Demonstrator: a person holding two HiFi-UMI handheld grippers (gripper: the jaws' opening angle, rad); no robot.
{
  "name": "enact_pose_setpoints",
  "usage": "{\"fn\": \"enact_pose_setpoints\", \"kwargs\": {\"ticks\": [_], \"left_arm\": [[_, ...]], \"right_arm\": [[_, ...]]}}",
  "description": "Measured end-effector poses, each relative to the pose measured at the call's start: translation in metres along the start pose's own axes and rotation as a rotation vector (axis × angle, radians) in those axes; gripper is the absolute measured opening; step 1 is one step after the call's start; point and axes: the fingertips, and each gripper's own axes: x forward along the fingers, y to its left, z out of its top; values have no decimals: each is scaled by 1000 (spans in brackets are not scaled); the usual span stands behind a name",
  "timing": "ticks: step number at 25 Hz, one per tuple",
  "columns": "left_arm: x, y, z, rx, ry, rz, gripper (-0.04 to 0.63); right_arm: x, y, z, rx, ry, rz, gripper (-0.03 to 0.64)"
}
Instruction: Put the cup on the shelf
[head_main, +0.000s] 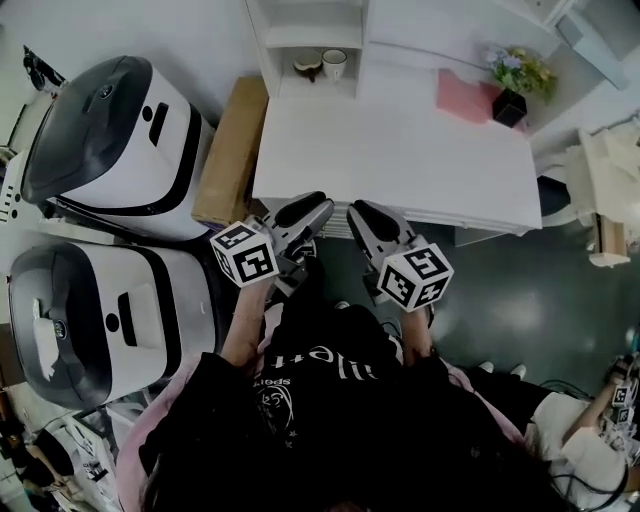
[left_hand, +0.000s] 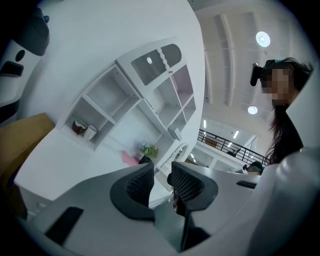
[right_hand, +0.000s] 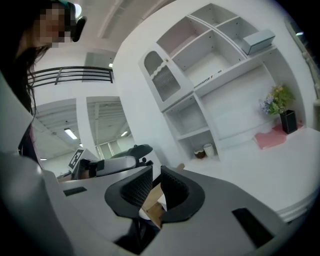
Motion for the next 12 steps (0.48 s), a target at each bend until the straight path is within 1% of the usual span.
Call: {"fn": "enact_pose_setpoints", "kwargs": {"ticks": [3,7,12], "left_arm": [[-6,-20,-13,6,11,20,120],[-25,-38,-17,17,10,55,120],[-47,-49,-20,41,8,48,120]], "right_arm": [[-20,15,-2,17,-7,37,78],[-34,35,-7,22,-10,65,77],[-40,60,-8,33,-28,97,74]]}}
